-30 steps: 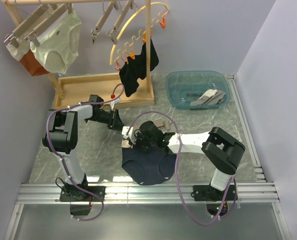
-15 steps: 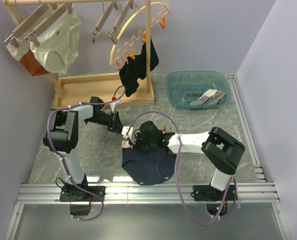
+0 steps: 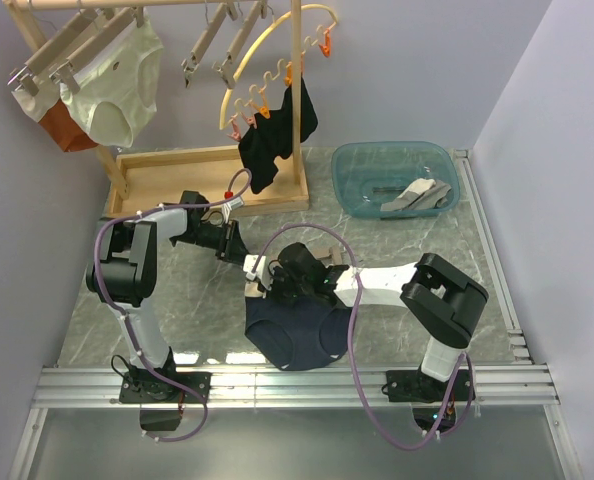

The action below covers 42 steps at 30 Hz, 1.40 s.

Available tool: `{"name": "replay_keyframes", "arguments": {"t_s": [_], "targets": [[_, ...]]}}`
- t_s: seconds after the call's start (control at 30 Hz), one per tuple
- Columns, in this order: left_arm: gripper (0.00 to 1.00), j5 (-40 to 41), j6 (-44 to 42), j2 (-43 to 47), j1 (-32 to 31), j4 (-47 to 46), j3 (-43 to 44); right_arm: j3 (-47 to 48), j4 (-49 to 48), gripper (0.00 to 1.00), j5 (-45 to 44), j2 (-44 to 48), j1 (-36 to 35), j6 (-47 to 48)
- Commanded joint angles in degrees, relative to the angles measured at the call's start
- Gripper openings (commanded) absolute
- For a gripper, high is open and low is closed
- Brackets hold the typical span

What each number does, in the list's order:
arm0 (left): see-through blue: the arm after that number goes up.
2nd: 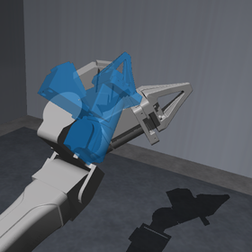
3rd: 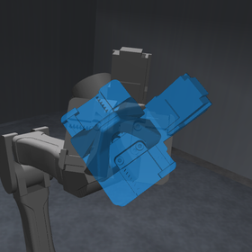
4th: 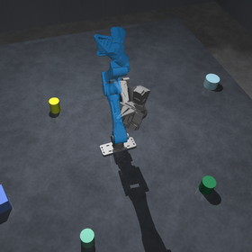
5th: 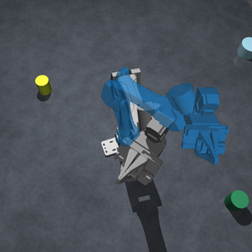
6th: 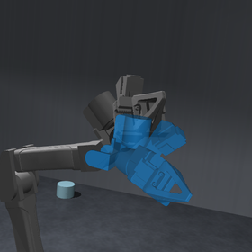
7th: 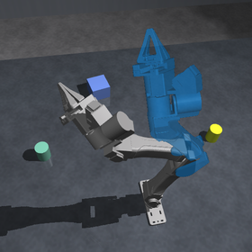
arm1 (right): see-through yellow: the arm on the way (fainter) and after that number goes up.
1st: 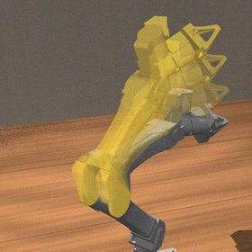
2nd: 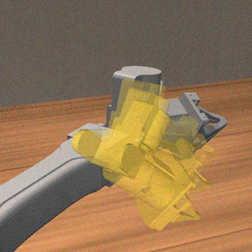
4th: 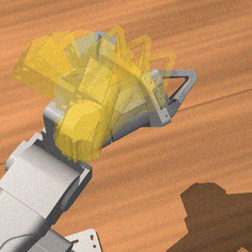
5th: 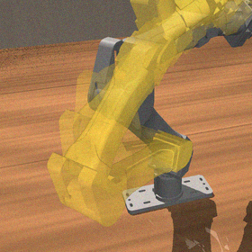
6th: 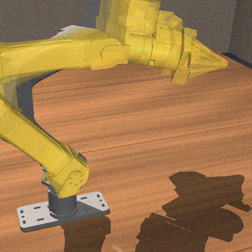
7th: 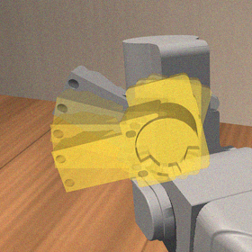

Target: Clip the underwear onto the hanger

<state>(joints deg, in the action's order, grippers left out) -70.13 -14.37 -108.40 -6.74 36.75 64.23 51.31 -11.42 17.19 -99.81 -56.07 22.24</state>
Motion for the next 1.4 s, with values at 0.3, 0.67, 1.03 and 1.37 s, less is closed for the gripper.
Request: {"name": "replay_keyframes", "arguments": {"t_s": [0.3, 0.67, 1.03, 1.37], "targets": [[0.01, -1.4, -2.9, 0.7, -1.1, 0.0, 0.0, 1.9, -0.8, 0.0, -0.1, 0.5, -0.3, 0.4], [0.0, 0.4, -4.7, 1.6, -2.0, -0.3, -1.3, 2.4, -0.6, 0.0, -0.1, 0.6, 0.3, 0.3], [0.01, 1.0, -3.3, 2.2, -2.0, -2.4, -2.2, 1.6, -1.6, 0.0, -0.8, 1.7, 0.4, 0.1], [0.01, -1.9, -9.0, 1.8, -2.0, 3.4, -1.4, 3.4, -1.6, 0.0, -1.7, 0.1, 0.4, -1.2]]}}
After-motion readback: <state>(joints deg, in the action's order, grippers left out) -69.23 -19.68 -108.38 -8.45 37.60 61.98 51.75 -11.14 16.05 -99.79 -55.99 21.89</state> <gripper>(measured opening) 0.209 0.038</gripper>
